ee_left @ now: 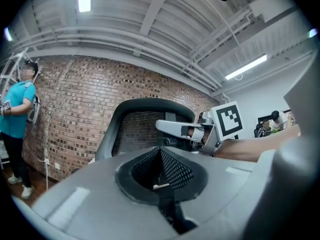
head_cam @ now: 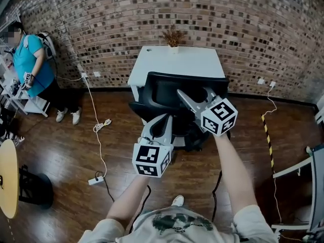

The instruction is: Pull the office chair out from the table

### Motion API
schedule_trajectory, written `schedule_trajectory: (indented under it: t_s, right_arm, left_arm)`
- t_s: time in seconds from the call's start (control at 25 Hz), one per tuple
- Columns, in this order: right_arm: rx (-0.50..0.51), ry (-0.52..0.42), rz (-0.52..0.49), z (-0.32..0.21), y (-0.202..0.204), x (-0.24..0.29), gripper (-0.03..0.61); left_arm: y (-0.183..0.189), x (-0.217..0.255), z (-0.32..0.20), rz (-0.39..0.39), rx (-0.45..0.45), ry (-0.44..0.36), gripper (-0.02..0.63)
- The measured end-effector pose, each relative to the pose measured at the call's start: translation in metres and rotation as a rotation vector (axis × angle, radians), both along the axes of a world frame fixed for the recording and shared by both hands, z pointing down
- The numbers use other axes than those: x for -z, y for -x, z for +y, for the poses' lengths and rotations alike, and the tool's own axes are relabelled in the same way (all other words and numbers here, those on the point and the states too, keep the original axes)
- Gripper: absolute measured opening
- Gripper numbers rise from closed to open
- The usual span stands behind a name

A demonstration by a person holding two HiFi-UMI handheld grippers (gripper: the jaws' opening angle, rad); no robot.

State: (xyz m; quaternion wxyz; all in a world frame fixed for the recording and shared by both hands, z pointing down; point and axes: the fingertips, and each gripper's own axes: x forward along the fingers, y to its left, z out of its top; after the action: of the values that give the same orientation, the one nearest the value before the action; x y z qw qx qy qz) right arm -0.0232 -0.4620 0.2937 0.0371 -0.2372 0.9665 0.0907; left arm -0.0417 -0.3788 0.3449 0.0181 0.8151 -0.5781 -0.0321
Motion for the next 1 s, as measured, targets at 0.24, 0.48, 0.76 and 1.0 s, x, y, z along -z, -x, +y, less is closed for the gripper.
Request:
schedule_trajectory:
  t_s: [0.24, 0.48, 0.76, 1.0]
  right_arm:
    - [-0.016, 0.011, -0.002, 0.032, -0.008, -0.003, 0.130]
    - [-0.045, -0.002, -0.007, 0.075, -0.009, -0.008, 0.130]
    - [-0.093, 0.016, -0.010, 0.121, -0.005, 0.001, 0.130]
    - [-0.118, 0.021, -0.009, 0.161, 0.002, 0.004, 0.129]
  left_arm:
    - [-0.004, 0.002, 0.031, -0.002, -0.052, -0.011, 0.015]
    - [-0.002, -0.006, 0.074, -0.008, -0.095, -0.025, 0.015]
    - [0.006, 0.001, 0.129, -0.014, -0.139, -0.010, 0.015]
    - [0.013, 0.004, 0.163, -0.021, -0.167, -0.010, 0.015]
